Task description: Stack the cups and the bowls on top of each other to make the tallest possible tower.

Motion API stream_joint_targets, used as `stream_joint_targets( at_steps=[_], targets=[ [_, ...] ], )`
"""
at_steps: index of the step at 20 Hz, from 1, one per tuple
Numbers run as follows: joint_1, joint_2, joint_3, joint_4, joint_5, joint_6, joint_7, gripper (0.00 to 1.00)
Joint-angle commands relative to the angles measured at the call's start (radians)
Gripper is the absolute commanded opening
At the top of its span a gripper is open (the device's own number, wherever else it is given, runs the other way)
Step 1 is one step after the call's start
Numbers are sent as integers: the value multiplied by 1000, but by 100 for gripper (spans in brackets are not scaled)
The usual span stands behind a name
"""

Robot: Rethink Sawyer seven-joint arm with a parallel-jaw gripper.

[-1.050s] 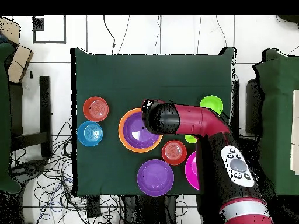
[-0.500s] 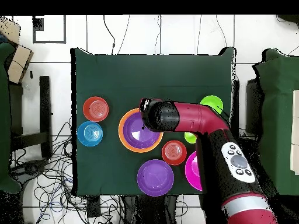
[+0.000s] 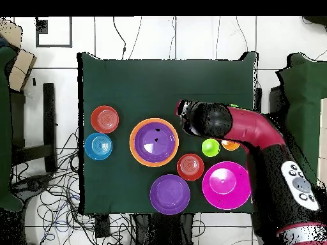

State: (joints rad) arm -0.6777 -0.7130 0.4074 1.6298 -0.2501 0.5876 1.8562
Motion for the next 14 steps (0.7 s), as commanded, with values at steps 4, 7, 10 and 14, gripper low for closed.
stream_joint_targets(
  at_steps=[4,7,10,14],
  targets=[
    [-12,65,96,-100,-75,134,-215,100],
    [-3,76,92,-124,-84,142,-208,100],
    [21,132,79,-174,-116,94,-197,100],
    [7,190,94,-201,-142,40,-222,100]
  ],
)
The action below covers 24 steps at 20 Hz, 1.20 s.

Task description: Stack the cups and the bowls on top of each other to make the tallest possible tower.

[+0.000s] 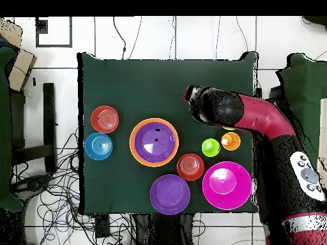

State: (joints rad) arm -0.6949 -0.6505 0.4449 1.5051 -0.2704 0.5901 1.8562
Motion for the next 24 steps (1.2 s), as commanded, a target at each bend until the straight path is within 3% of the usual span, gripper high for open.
stream_joint_targets(
  at_steps=[1,15,20,24],
  targets=[
    [16,135,62,-74,-127,29,-228,100],
    [-174,167,216,-41,-151,129,-389,100],
    [-203,134,249,-36,-144,197,-383,100],
    [-205,109,259,6,-145,185,-326,100]
  ],
)
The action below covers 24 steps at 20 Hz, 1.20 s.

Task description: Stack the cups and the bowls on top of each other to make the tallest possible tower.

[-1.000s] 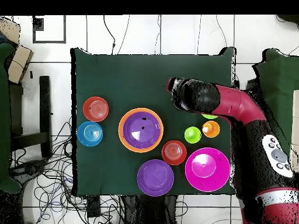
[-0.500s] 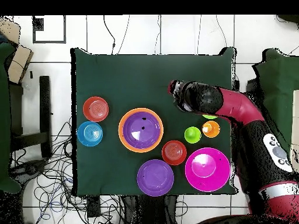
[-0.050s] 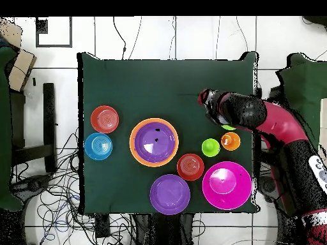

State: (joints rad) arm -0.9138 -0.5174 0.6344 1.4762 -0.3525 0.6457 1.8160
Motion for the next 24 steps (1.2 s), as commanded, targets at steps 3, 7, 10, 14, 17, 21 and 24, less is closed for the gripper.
stream_joint_targets(
  at_steps=[3,7,10,14,17,21,24],
  targets=[
    [25,-31,72,19,-65,156,-271,100],
    [42,-20,65,5,-87,136,-258,100],
    [46,11,55,-7,-128,82,-268,100],
    [26,54,61,-5,-178,9,-289,100],
    [8,64,79,-8,-183,29,-301,100],
    [-22,84,131,-51,-151,133,-356,100],
    [-26,92,142,-61,-145,169,-366,100]
  ],
)
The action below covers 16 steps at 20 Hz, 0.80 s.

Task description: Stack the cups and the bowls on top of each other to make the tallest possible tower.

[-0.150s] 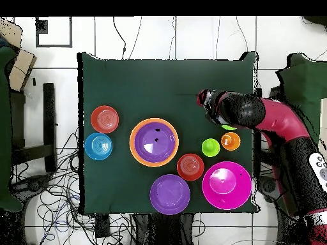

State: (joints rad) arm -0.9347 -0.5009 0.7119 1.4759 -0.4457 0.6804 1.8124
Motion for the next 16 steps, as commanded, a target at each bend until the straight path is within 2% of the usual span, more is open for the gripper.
stream_joint_targets(
  at_steps=[1,9,11,13,16],
  targets=[
    [-6,78,68,-64,-49,146,-366,100],
    [-13,86,81,-72,-56,164,-346,100],
    [-5,77,82,-98,-68,203,-375,100],
    [26,16,67,-124,-126,244,-426,100],
    [54,-45,46,-143,-176,253,-427,100]
  ],
)
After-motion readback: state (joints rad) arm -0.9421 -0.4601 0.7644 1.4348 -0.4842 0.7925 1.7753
